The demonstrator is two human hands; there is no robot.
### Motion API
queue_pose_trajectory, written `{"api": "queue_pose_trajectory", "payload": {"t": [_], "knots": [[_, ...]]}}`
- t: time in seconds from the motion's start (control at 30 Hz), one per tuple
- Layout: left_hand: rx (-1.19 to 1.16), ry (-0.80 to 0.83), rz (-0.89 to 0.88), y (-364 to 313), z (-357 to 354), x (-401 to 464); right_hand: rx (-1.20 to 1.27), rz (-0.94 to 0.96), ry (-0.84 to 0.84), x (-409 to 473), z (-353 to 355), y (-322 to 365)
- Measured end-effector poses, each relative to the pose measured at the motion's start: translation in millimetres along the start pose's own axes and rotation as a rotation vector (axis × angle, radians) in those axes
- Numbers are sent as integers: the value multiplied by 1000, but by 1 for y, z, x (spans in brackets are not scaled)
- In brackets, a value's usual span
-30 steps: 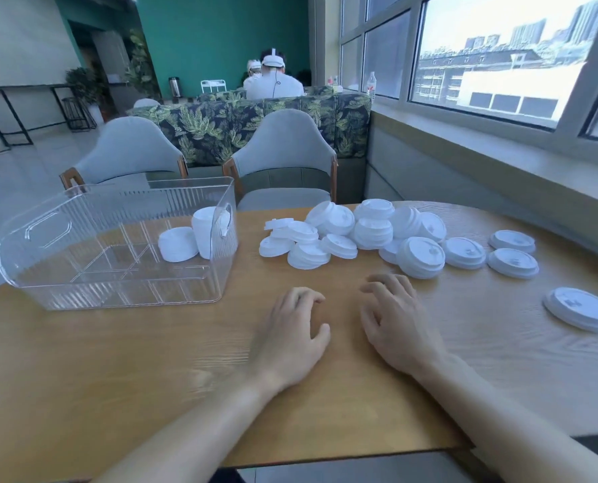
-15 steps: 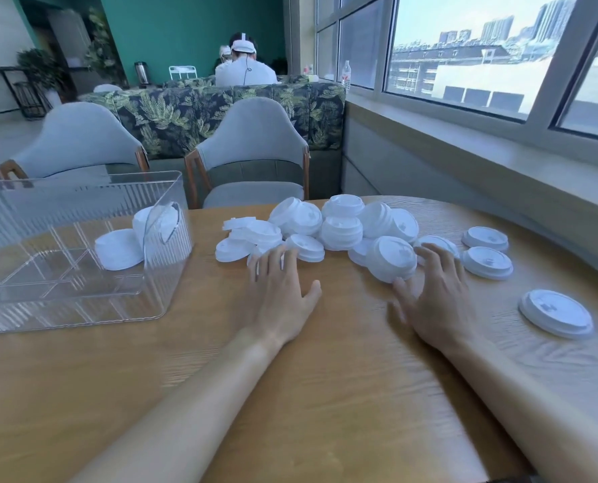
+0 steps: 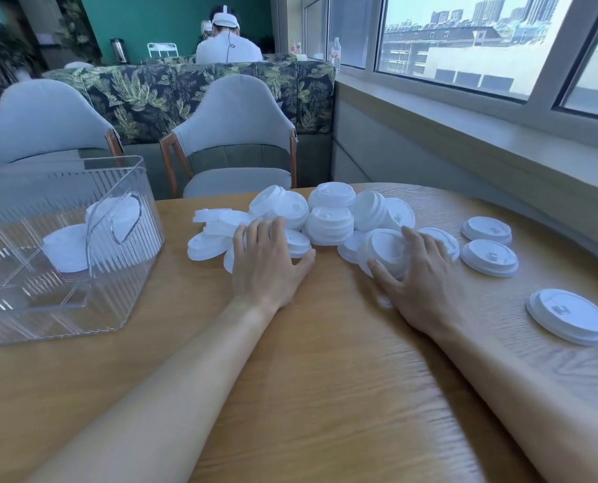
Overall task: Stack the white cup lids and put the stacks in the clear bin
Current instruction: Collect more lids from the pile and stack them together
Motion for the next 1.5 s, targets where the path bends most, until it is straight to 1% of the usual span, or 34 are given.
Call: {"api": "queue_pose_trajectory", "payload": {"t": [0.17,0.3,0.37,0.5,0.63,0.73,0.83,0.93,1.07,1.23,1.4,1.5], "knots": [[8,11,2,1,0,-1,16,12,-18,-1,1,2],[-18,-22,-10,0,6,-6,32,28,-45,-5,4,3],[-77,-39,-17,-1,11,-11,51,37,-65,-8,5,5],[-235,-8,-1,-2,25,-28,73,96,-122,-19,8,8],[-317,6,-20,-2,43,-50,90,151,-132,-38,14,15],[-367,22,-15,2,55,-67,120,204,-98,-55,20,25],[-396,37,6,9,65,-82,150,242,-21,-75,24,38],[-455,50,64,19,74,-92,148,294,79,-90,28,50],[-481,89,125,34,81,-103,164,369,143,-103,29,67],[-451,144,178,44,84,-109,145,313,209,-98,23,71],[-353,156,184,42,81,-107,83,240,248,-91,20,72],[-346,195,183,45,81,-105,76,226,259,-90,20,71]]}}
Point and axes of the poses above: each hand's wrist, its own x-axis towards the middle knuckle, its own z-axis out of the back of the hand, y = z × x, the point moved 1 cm from there along x, towards the middle knuckle, and after that the axes turned 5 degrees about -x, right-handed, at the moved point
